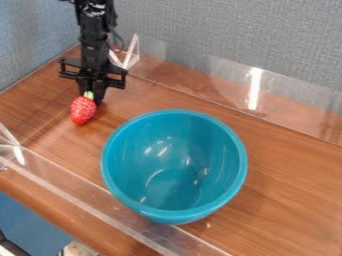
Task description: Remove the strawberry from inside the blue bowl and put it on the table
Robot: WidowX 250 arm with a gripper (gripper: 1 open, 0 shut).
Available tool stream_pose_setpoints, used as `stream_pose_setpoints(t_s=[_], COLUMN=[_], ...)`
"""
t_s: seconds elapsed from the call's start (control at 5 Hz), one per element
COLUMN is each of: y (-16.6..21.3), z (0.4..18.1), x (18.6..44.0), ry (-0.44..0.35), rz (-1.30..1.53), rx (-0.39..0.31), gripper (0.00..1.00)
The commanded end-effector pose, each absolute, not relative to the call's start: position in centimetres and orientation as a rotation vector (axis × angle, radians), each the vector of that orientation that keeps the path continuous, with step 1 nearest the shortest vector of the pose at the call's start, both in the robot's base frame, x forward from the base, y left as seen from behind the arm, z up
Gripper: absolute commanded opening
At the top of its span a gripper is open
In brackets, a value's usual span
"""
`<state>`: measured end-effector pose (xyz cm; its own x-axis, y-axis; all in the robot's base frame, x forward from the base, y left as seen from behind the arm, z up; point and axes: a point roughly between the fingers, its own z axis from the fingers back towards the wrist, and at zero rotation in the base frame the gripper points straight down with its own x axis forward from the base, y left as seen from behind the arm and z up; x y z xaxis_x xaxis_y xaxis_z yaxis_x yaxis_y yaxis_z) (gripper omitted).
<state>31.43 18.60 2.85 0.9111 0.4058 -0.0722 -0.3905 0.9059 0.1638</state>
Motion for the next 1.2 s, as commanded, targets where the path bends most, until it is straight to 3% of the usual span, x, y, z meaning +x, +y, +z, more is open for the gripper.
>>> stream_pose_setpoints(t_s=[0.0, 0.6, 1.0], y=[20.9, 19.7, 18.9], z=[6.9, 9.0, 8.1], x=[31.1, 32.8, 32.8], ry=[0.001, -0.048, -0.051], rz=[0.502, 0.462, 0.443], rx=[0.171, 0.142, 0.127], gripper=[0.00, 0.00, 0.00])
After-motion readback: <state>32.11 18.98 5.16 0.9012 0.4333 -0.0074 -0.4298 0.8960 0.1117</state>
